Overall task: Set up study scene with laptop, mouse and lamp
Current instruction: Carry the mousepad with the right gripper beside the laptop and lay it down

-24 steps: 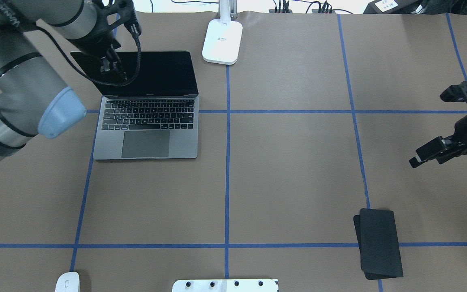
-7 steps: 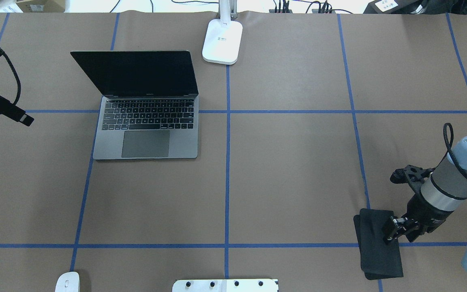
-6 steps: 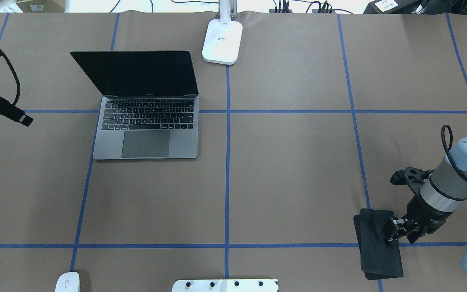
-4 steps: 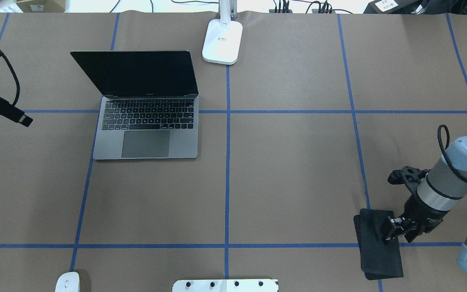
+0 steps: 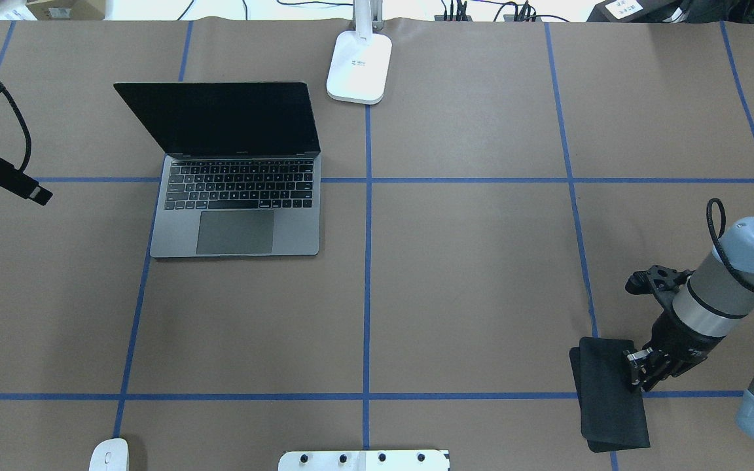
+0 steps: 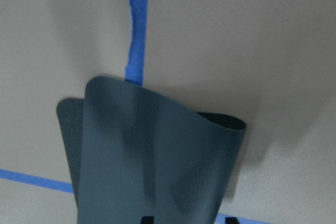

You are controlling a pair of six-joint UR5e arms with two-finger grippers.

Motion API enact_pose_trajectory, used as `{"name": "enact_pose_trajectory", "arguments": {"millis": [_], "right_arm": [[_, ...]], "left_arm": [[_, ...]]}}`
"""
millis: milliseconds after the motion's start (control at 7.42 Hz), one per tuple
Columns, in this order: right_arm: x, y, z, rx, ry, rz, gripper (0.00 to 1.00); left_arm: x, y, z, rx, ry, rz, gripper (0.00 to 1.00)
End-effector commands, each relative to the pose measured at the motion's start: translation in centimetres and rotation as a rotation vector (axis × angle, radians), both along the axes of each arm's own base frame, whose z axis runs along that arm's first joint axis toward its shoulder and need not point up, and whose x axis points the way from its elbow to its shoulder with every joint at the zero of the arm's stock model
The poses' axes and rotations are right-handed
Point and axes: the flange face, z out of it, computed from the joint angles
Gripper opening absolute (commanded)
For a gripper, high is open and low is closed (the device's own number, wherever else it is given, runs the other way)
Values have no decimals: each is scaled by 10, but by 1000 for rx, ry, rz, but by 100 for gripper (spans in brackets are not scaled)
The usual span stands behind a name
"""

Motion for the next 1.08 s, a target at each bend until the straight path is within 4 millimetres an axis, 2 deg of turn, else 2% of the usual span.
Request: {"name": "enact_pose_trajectory", "arguments": {"millis": [0, 269, 539, 943], "right_arm": [[0, 0, 0, -1, 1, 0, 24], [3, -2, -1, 1, -1, 8, 22], [9, -10, -6, 15, 0, 38, 14], [9, -12, -5, 43, 14, 52, 12]], "left_arm": [[0, 0, 0, 6, 0, 3, 100], [0, 0, 0, 8, 0, 5, 100], [-1, 0, -1, 18, 5, 4, 100], [-1, 3, 1, 29, 12, 5, 99]]}}
